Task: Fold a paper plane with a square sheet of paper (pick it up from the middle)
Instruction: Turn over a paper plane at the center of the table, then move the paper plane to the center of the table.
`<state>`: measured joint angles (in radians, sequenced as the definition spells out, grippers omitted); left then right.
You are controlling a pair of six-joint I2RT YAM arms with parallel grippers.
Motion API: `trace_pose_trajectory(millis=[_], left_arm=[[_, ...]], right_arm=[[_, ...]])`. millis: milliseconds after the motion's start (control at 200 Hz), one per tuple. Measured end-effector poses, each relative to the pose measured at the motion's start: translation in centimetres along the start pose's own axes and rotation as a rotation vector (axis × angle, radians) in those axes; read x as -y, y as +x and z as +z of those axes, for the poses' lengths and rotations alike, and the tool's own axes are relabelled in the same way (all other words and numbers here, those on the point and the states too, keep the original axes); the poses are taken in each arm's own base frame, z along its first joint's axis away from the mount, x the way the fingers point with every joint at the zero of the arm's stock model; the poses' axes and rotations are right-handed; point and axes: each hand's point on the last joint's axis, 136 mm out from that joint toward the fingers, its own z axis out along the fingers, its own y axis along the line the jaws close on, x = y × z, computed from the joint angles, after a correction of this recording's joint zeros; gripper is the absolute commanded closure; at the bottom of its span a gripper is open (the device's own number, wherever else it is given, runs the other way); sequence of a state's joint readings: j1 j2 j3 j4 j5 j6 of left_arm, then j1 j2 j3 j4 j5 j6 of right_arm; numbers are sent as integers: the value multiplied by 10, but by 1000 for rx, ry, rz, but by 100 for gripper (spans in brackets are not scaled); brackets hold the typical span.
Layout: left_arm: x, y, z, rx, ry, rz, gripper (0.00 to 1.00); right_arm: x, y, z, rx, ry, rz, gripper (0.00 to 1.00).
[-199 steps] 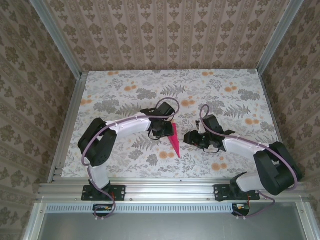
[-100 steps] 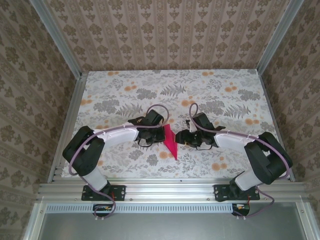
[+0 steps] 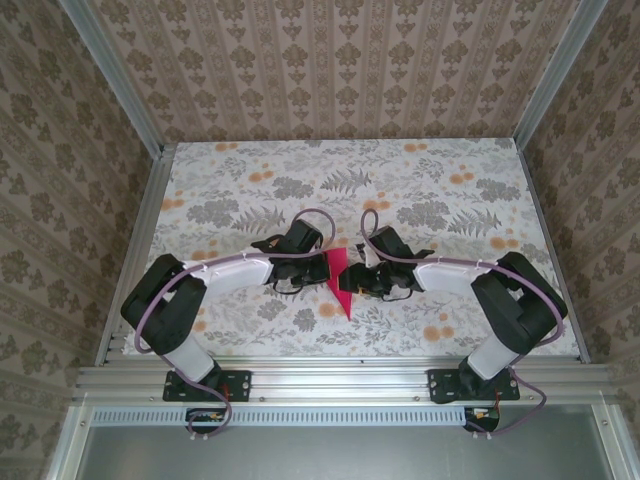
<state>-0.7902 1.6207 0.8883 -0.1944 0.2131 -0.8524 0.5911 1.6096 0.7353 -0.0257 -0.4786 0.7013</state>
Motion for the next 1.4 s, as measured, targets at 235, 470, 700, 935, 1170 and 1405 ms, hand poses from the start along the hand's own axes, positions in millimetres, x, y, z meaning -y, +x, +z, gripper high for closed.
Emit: trace_pose_trajectory(millis=[235, 470, 700, 935, 1170, 1405], left_arm=[[-2, 1, 1, -1, -1, -1, 100], [-4, 3, 2, -4, -4, -2, 100], [-6, 5, 3, -7, -7, -3, 100], [-6, 4, 3, -5, -5, -2, 100], [-7, 5, 3, -6, -7, -4, 100], [-10, 6, 3, -8, -12, -8, 100]], right_arm=[[0, 0, 1, 3, 8, -4, 44], [1, 0, 2, 9, 22, -7, 45], [-2, 6, 7, -8, 23, -12, 45], [-5, 9, 9, -12, 26, -19, 48], [-9, 0, 10, 19, 54, -40, 53], [-7, 1, 12, 16, 87, -47, 62]])
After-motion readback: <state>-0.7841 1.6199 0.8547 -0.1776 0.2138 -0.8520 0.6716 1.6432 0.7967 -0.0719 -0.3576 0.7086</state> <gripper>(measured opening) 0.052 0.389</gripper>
